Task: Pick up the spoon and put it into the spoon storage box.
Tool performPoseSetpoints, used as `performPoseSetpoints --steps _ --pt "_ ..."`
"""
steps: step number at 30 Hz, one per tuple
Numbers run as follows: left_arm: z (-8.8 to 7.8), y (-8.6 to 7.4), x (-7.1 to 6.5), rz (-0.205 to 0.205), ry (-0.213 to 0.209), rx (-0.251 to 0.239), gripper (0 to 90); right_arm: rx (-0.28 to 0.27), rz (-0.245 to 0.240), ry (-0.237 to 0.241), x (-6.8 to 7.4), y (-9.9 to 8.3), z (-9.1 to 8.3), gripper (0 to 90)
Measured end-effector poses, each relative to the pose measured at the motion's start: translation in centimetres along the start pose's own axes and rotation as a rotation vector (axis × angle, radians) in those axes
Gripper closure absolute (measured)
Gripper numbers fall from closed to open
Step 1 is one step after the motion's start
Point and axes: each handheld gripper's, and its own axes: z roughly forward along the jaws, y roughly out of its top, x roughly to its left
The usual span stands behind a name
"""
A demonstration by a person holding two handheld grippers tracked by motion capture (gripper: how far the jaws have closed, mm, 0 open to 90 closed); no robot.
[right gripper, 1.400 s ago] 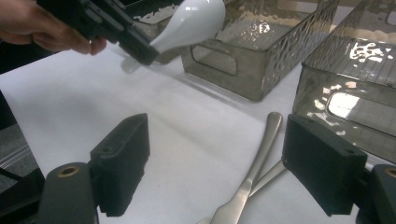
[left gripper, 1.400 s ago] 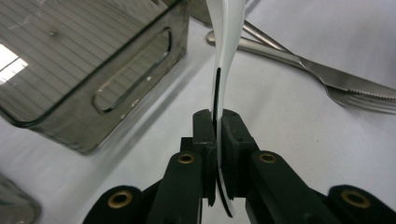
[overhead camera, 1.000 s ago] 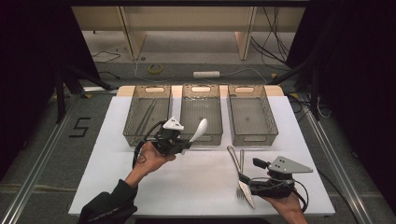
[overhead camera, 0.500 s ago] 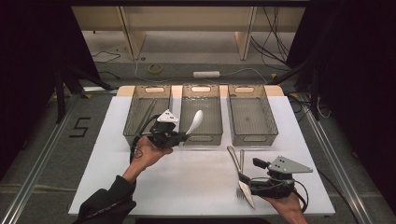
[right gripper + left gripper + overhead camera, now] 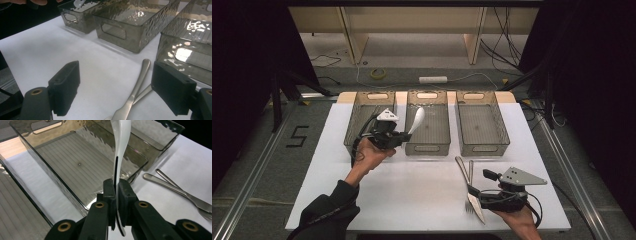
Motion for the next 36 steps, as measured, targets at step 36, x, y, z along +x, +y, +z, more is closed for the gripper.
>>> performPoseSetpoints --steps 36 --pt "4.4 3.1 2.2 -0.077 0.056 0.032 85.1 0.001 0.004 0.003 -0.1 -0.1 0.0 24.1"
